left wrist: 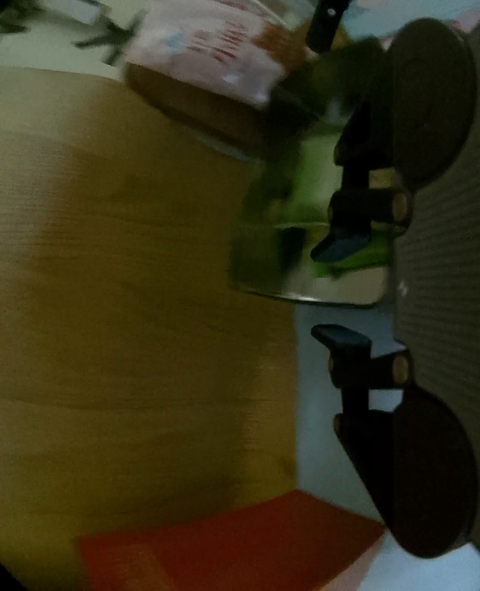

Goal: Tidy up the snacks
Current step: 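Grasp the white plastic cup with the right tool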

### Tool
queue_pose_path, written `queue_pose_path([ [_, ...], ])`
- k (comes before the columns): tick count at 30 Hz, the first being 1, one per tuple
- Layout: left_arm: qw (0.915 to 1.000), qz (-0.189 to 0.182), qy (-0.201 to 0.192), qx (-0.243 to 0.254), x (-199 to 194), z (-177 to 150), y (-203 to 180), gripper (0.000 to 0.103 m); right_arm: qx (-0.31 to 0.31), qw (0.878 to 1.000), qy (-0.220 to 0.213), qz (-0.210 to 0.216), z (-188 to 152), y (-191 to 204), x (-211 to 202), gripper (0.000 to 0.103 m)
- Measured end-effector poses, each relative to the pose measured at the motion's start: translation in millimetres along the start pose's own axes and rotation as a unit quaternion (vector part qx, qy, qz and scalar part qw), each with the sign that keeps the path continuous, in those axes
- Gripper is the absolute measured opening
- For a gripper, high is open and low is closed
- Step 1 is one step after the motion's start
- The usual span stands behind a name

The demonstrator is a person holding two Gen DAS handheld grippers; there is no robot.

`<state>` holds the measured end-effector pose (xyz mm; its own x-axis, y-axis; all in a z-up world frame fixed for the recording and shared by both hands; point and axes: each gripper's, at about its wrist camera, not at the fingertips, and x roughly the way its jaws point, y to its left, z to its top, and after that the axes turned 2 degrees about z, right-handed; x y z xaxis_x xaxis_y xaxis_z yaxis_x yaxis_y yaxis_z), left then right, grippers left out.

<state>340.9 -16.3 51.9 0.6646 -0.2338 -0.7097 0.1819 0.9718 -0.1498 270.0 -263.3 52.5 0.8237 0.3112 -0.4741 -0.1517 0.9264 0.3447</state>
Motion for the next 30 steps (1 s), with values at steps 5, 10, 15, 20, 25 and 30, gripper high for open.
queue_pose_path([
  [5, 0.9992, -0.017, 0.011, -0.034, -9.2, -15.1, 3.0, 0.036, 0.054, 0.996, 0.057, 0.036, -17.1, -9.3, 16.1, 0.045],
  [10, 0.9992, -0.001, 0.011, -0.038, -39.5, -37.8, 10.7, 0.036, 0.033, 0.997, 0.060, 0.036, -24.0, 6.8, 10.2, 0.045],
  [15, 0.9984, 0.008, 0.005, -0.056, -67.4, -57.1, 25.9, 0.036, 0.021, 0.995, 0.072, 0.059, -35.1, 27.8, 1.3, 0.048],
  [20, 0.9975, 0.020, -0.018, -0.065, -98.1, -65.3, 35.4, 0.049, -0.014, 0.998, 0.049, 0.040, -34.6, 46.8, -15.0, 0.050],
  [25, 0.9952, -0.034, -0.056, -0.073, -163.0, -101.9, 53.6, 0.050, -0.042, 0.993, 0.041, 0.098, -58.7, 72.6, -67.7, 0.052],
  [30, 0.9924, -0.082, -0.062, -0.068, -203.3, -160.0, 61.5, 0.050, -0.135, 0.974, 0.065, 0.167, -113.4, 120.1, -104.6, 0.050],
])
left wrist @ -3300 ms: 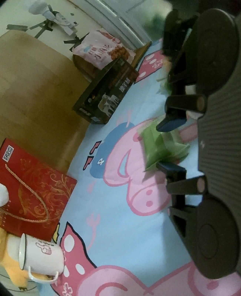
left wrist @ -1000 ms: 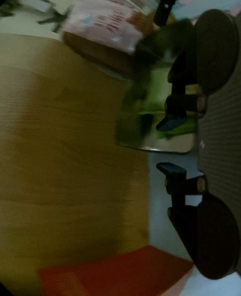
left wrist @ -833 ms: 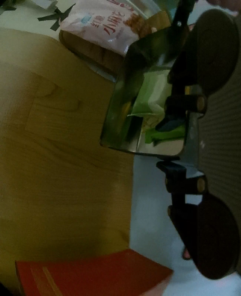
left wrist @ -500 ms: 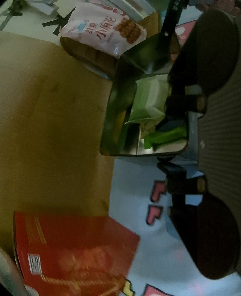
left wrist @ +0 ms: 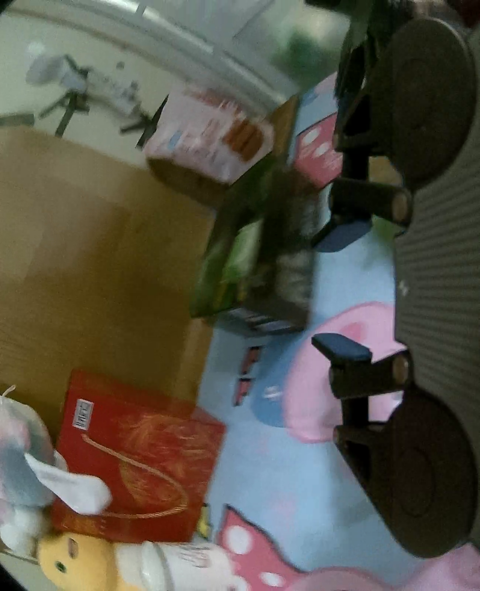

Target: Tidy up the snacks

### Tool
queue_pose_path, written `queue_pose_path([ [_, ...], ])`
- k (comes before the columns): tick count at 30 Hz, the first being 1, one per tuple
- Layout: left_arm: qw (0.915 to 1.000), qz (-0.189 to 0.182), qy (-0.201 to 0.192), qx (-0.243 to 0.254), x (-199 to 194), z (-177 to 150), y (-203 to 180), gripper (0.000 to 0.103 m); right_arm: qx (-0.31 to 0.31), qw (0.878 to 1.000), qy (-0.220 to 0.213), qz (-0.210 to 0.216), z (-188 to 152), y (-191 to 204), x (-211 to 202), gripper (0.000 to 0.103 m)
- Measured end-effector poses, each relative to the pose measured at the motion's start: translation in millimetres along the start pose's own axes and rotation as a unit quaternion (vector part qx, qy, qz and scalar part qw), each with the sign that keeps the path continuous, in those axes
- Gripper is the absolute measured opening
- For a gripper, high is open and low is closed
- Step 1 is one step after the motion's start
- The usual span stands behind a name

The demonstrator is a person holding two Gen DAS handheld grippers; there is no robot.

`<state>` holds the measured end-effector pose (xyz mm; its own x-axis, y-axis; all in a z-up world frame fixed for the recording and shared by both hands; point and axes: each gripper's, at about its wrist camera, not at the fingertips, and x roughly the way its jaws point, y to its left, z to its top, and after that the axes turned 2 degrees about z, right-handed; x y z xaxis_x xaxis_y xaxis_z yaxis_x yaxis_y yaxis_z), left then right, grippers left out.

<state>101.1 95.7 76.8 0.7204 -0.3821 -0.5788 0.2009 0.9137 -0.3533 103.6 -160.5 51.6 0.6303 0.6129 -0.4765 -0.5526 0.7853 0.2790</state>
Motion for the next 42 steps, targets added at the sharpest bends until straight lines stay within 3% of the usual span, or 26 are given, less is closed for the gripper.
queue_pose_path([
  [4, 0.9998, -0.008, 0.001, -0.018, -21.2, -33.0, 7.7, 0.050, -0.049, 0.997, 0.041, 0.048, -19.0, 47.5, 14.4, 0.050],
  [9, 0.9969, -0.002, 0.003, -0.079, -38.9, -58.2, 32.6, 0.050, -0.085, 0.993, 0.058, 0.052, -17.5, 84.2, 56.1, 0.050],
  [11, 0.9950, -0.001, 0.002, -0.100, -45.9, -65.7, 43.3, 0.050, -0.087, 0.992, 0.081, 0.044, -15.7, 88.3, 77.2, 0.040],
  [12, 0.9943, 0.002, 0.000, -0.107, -49.9, -68.4, 47.5, 0.050, -0.081, 0.992, 0.082, 0.043, -14.6, 89.6, 81.6, 0.035],
  [19, 0.9869, 0.015, -0.022, -0.159, -69.9, -76.8, 78.8, 0.050, 0.079, 0.984, 0.079, 0.140, 6.4, 82.5, 116.2, 0.034],
  [23, 0.9845, 0.013, -0.017, -0.174, -64.5, -76.4, 88.7, 0.050, 0.055, 0.987, 0.091, 0.122, -0.4, 96.6, 127.2, 0.034],
  [27, 0.9839, -0.001, -0.012, -0.178, -53.9, -75.3, 89.2, 0.050, 0.134, 0.978, 0.083, 0.137, -0.3, 68.1, 120.7, 0.033],
  [30, 0.9858, -0.015, -0.010, -0.167, -45.6, -70.4, 80.4, 0.050, 0.147, 0.978, 0.073, 0.125, -4.4, 50.1, 102.7, 0.035],
  [32, 0.9875, -0.023, -0.011, -0.156, -40.5, -66.5, 73.6, 0.050, 0.134, 0.982, 0.072, 0.114, -8.7, 46.9, 91.3, 0.035],
  [37, 0.9902, -0.034, 0.001, -0.136, -20.1, -61.0, 57.3, 0.050, 0.023, 0.993, 0.090, 0.072, -22.0, 64.5, 78.3, 0.036],
  [42, 0.9937, -0.018, 0.008, -0.111, -8.5, -56.4, 46.0, 0.047, -0.119, 0.989, 0.081, 0.030, -28.8, 93.2, 78.8, 0.036],
])
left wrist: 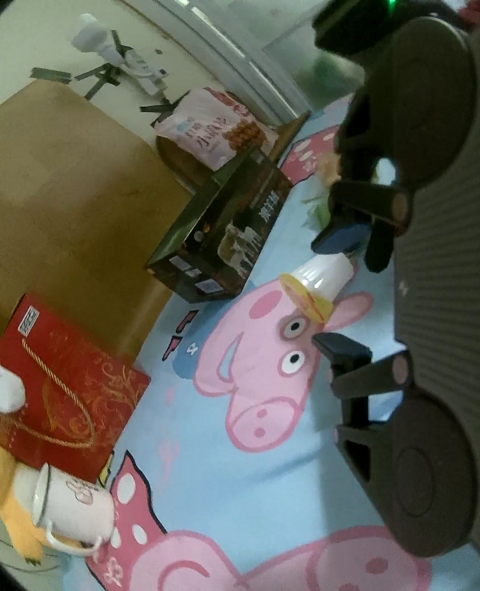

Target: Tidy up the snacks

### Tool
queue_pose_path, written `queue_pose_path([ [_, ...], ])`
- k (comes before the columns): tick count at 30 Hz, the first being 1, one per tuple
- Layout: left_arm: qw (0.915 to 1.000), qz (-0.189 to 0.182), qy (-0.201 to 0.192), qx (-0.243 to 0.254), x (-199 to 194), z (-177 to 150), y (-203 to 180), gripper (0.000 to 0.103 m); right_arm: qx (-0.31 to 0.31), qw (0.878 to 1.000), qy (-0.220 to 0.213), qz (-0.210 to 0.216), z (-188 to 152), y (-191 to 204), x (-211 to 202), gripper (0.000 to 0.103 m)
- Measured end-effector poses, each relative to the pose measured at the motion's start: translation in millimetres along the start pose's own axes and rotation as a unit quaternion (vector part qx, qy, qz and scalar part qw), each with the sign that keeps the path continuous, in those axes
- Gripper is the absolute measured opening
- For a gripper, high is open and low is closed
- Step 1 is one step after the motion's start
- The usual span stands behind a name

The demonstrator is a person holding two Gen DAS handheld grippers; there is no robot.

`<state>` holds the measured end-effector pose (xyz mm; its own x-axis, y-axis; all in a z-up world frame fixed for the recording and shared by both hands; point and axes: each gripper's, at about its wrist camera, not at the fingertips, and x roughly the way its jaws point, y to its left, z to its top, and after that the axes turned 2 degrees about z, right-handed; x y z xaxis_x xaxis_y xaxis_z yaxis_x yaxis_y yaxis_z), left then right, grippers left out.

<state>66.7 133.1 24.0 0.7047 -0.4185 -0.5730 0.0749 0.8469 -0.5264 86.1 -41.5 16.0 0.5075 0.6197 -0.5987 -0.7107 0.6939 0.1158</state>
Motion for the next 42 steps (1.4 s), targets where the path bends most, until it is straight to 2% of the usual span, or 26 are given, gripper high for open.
queue_pose_path([
  [3, 0.9997, 0.014, -0.012, 0.017, -2.2, 6.4, -4.9, 0.047, -0.045, 0.999, 0.001, -0.031, 1.1, 3.2, 4.5, 0.037],
  [6, 0.9991, 0.018, -0.022, 0.031, -4.1, 16.6, -7.3, 0.046, -0.055, 0.998, 0.003, -0.027, 2.9, -3.3, 7.9, 0.040],
  [9, 0.9980, 0.025, -0.012, 0.056, 4.8, 21.5, -13.5, 0.046, -0.058, 0.998, 0.008, -0.024, 7.4, -6.8, 16.0, 0.042],
  [12, 0.9960, 0.027, 0.011, 0.085, 20.0, 20.9, -19.3, 0.034, -0.057, 0.998, 0.021, -0.017, 11.4, -5.2, 26.3, 0.042],
  [13, 0.9954, 0.025, 0.023, 0.090, 26.1, 19.4, -19.2, 0.028, -0.055, 0.998, 0.020, -0.013, 9.8, -5.0, 26.0, 0.038],
  [17, 0.9966, 0.011, 0.021, 0.079, 21.6, 19.4, -17.4, 0.025, -0.025, 1.000, 0.016, 0.003, 8.8, -12.7, 21.7, 0.034],
  [20, 0.9973, -0.015, 0.007, 0.072, 13.8, 35.4, -26.0, 0.021, -0.025, 1.000, -0.014, -0.003, 14.8, -14.1, 6.1, 0.034],
  [24, 0.9918, -0.027, -0.028, 0.122, 19.9, 67.2, -69.8, 0.021, -0.026, 0.997, -0.067, -0.038, 38.2, -33.7, -18.2, 0.034],
  [28, 0.9838, -0.052, -0.041, 0.167, 53.2, 96.8, -119.2, 0.021, -0.010, 0.991, -0.095, -0.091, 56.6, -71.2, -34.9, 0.034],
  [32, 0.9794, -0.070, -0.033, 0.187, 101.1, 113.3, -155.0, 0.021, 0.014, 0.985, -0.098, -0.143, 62.0, -114.5, -42.1, 0.035],
  [38, 0.9814, -0.051, -0.002, 0.185, 168.0, 116.8, -174.6, 0.021, 0.027, 0.978, -0.075, -0.191, 53.0, -155.6, -30.6, 0.036],
  [42, 0.9833, -0.028, 0.017, 0.179, 187.9, 113.5, -175.2, 0.024, 0.020, 0.971, -0.094, -0.219, 47.6, -159.7, -35.3, 0.048],
])
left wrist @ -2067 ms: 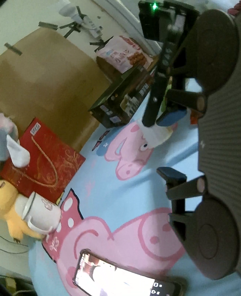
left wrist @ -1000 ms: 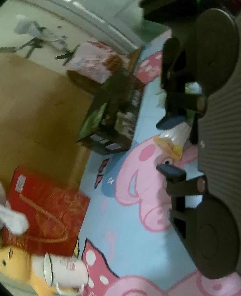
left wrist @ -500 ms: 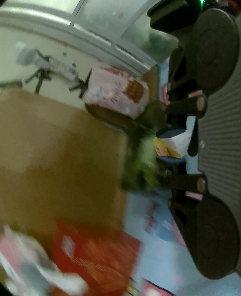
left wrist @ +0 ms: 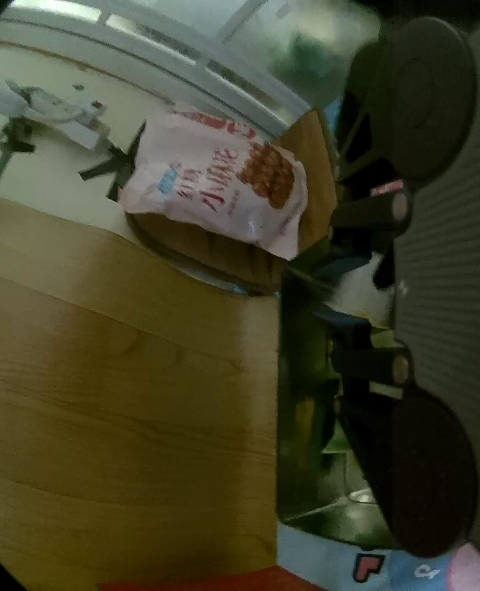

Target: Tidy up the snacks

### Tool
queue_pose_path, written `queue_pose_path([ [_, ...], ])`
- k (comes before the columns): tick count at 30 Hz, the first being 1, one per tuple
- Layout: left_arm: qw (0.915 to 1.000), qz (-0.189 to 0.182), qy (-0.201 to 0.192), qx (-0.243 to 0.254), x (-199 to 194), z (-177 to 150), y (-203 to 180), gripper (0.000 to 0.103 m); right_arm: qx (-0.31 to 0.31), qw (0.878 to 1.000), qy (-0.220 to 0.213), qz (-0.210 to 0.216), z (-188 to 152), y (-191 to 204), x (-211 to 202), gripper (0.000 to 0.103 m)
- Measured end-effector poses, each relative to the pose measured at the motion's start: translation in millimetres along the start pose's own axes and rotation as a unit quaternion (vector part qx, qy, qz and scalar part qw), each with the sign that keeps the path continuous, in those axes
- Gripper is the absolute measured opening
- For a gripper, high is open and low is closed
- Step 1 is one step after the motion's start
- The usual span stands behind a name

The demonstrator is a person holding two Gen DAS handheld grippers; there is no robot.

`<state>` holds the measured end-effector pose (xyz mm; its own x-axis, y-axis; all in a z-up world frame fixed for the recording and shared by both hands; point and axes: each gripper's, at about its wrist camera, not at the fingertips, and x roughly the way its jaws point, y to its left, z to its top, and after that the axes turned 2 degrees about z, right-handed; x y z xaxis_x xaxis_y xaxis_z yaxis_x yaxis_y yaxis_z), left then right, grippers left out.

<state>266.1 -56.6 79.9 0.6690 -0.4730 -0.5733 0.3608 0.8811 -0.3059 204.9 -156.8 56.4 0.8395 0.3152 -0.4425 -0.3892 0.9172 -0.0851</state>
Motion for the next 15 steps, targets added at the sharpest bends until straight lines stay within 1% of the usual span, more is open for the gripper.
queue_pose_path([
  [2, 1.0000, 0.007, 0.000, 0.003, -1.7, -0.5, -0.9, 0.025, 0.017, 1.000, -0.015, -0.002, 0.9, -6.2, -10.7, 0.048],
  [4, 1.0000, 0.004, -0.004, 0.000, -12.9, -2.2, -1.4, 0.025, 0.041, 0.999, -0.025, -0.001, 0.6, -11.7, -26.1, 0.048],
  [7, 0.9995, -0.021, -0.023, -0.007, -47.4, -11.5, -1.4, 0.025, 0.085, 0.996, -0.040, 0.012, -12.2, -16.7, -55.3, 0.048],
  [8, 0.9992, -0.029, -0.027, -0.011, -59.5, -17.9, -0.4, 0.027, 0.104, 0.994, -0.038, 0.020, -21.4, -18.4, -66.6, 0.048],
  [10, 0.9987, -0.041, -0.023, -0.020, -78.7, -34.3, 1.4, 0.029, 0.152, 0.987, -0.025, 0.045, -40.1, -22.5, -84.7, 0.048],
  [11, 0.9982, -0.051, -0.014, -0.027, -86.3, -46.9, 3.5, 0.029, 0.179, 0.982, -0.015, 0.060, -51.3, -23.9, -91.5, 0.048],
  [12, 0.9976, -0.058, -0.002, -0.036, -90.1, -57.9, 5.2, 0.029, 0.209, 0.975, 0.000, 0.076, -65.3, -24.8, -97.4, 0.048],
  [15, 0.9938, -0.079, 0.037, -0.068, -93.9, -91.6, 10.9, 0.029, 0.265, 0.958, 0.032, 0.109, -92.8, -21.7, -102.6, 0.049],
])
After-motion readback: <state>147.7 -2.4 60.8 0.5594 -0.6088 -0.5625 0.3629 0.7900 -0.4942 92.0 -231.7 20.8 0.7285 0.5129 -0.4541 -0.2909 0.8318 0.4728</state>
